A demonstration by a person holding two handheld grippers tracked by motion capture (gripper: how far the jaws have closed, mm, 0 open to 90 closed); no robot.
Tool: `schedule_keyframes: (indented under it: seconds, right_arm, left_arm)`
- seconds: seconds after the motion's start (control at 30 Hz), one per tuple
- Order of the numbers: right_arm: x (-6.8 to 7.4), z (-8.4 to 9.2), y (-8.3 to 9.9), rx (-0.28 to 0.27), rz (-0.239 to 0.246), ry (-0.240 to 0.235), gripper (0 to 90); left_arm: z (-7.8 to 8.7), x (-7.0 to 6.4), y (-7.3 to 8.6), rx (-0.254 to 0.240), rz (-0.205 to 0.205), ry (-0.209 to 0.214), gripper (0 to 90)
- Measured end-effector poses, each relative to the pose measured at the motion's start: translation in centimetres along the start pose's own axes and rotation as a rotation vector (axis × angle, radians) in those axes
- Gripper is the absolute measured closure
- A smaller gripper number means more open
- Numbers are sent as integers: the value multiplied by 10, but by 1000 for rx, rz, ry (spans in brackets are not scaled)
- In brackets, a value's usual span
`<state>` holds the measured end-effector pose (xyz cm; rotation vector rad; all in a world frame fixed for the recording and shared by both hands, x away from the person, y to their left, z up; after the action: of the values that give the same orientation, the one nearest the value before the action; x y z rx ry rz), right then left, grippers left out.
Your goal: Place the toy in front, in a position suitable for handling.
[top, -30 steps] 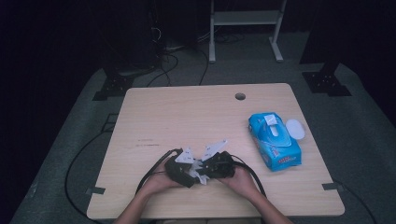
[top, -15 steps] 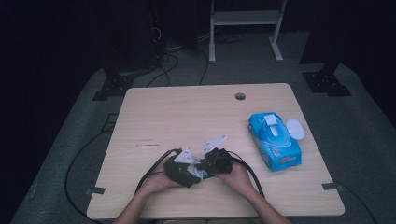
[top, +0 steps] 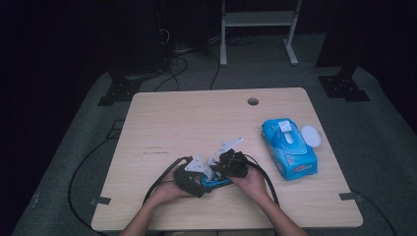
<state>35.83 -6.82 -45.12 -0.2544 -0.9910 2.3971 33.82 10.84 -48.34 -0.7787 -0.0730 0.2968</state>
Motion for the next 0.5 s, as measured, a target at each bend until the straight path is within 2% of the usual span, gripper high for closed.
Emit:
schedule_keyframes:
  seconds: [0.03, 0.13, 0.2, 0.33, 0.4, 0.5]
  right_arm:
    - [1, -1, -1, -3, -6, -1, 827]
    - [13, -9, -5, 7, 48, -9, 827]
    - [15, -10, -7, 6, 62, -5, 827]
    - [-3, 3, 3, -6, -5, -10, 828]
    - [-7, 11, 7, -5, 1, 31, 828]
    - [-6, 11, 7, -14, -12, 24, 828]
  left_arm:
    - [0, 0, 0, -1, 3, 1, 240]
    - [1, 1, 1, 1, 4, 8, 240]
    - [2, 1, 2, -4, 9, 7, 240]
    - [1, 0, 1, 0, -2, 1, 240]
    - [0, 0, 0, 4, -2, 1, 240]
    - [1, 0, 0, 5, -2, 1, 240]
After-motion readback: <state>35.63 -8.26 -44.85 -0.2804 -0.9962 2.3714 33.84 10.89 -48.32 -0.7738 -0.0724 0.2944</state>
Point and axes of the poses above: each handheld gripper's, and its own axes: z roughly backward along the jaws, y roughly out of its underside, x roughly to its left, the point moved 1 cm from there along -z, roughly forward along the jaws, and after that the axes turned 4 degrees about y, right-handed, at the moved point
